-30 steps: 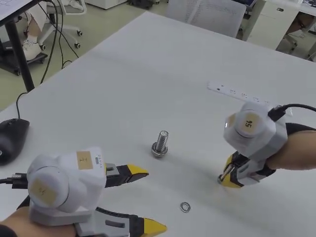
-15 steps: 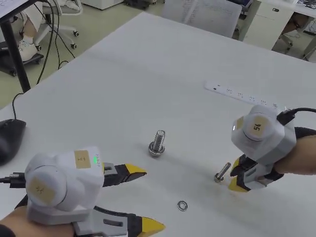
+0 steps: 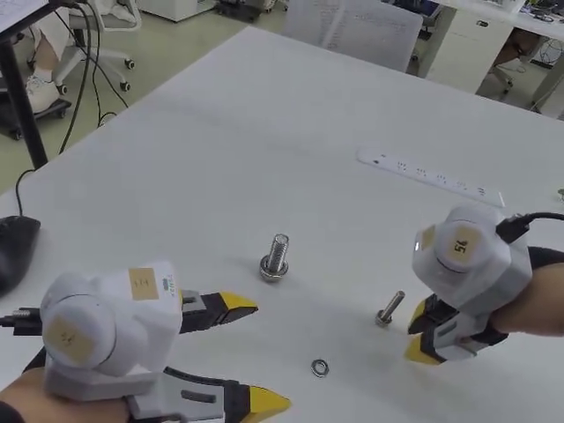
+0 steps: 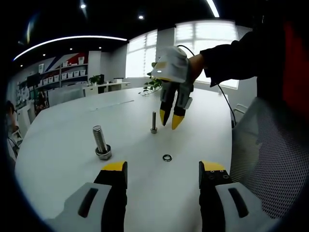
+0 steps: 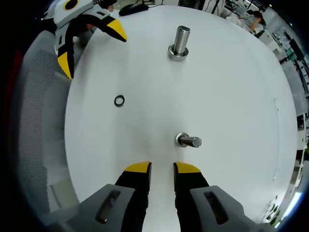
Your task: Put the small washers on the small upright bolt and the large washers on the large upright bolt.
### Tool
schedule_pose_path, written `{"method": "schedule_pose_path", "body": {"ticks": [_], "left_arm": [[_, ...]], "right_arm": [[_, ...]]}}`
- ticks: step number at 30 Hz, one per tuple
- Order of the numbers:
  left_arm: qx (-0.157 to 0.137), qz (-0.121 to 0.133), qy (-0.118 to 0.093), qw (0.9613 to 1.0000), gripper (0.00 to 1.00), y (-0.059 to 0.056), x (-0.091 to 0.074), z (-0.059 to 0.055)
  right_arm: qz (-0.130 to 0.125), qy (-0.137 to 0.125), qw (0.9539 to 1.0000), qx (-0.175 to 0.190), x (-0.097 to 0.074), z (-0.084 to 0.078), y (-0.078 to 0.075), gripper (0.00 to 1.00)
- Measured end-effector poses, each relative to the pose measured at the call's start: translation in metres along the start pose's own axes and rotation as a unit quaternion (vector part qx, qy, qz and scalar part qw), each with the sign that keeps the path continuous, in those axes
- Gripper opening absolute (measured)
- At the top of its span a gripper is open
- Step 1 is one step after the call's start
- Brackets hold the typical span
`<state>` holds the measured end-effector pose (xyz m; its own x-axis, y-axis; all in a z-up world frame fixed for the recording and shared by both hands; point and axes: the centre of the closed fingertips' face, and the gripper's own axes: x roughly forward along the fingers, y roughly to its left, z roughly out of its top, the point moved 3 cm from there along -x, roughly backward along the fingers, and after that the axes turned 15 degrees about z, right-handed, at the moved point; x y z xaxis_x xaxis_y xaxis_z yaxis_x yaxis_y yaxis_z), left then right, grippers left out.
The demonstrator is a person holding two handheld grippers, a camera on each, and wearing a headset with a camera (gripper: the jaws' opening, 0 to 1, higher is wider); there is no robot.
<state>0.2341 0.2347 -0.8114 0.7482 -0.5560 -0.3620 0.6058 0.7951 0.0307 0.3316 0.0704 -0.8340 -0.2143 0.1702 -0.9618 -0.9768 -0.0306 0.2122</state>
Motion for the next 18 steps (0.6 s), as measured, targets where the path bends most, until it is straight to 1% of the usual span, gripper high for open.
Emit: {"method": "schedule_pose_path", "body": {"ticks": [3,8,18], "left_arm": [[0.000,0.000,-0.002,1.0000,0.59,0.000,0.000,0.001],[0.003,-0.001,-0.004,1.0000,0.59,-0.001,0.000,0.002],[0.004,0.001,-0.007,1.0000,0.59,-0.001,-0.002,0.004]], "right_arm": [[0.003,-0.008,1.0000,0.001,0.001,0.003,0.008,0.20],[0.008,-0.008,0.9999,-0.009,0.004,0.009,0.022,0.20],[0.023,-0.007,0.9991,-0.034,0.012,0.026,0.041,0.20]]}}
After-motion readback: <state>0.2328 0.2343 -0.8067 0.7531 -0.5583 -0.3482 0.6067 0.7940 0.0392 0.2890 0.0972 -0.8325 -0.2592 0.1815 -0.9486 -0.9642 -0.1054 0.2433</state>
